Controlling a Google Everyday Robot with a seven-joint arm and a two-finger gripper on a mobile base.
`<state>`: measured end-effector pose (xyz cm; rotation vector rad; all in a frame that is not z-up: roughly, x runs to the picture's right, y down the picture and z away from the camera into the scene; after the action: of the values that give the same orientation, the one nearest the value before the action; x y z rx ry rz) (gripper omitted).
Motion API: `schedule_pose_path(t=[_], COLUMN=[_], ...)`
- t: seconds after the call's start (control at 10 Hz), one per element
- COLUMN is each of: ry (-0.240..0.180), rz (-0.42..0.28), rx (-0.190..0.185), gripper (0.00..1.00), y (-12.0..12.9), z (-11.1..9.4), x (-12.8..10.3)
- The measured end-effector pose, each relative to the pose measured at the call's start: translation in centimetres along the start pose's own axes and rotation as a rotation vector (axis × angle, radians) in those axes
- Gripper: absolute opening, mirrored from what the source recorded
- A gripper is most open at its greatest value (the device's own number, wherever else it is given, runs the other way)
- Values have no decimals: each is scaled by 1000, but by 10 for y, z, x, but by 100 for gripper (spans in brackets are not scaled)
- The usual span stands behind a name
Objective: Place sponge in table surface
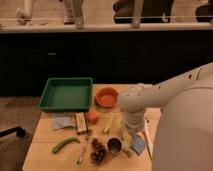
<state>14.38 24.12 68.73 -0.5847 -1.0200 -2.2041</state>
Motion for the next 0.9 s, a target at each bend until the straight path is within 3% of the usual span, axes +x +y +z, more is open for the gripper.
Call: schedule_pose_path(t=[0.9], ry=[-41], rz=[-29], rx=[12], gripper=[80], y=[0], z=[10], x=[0])
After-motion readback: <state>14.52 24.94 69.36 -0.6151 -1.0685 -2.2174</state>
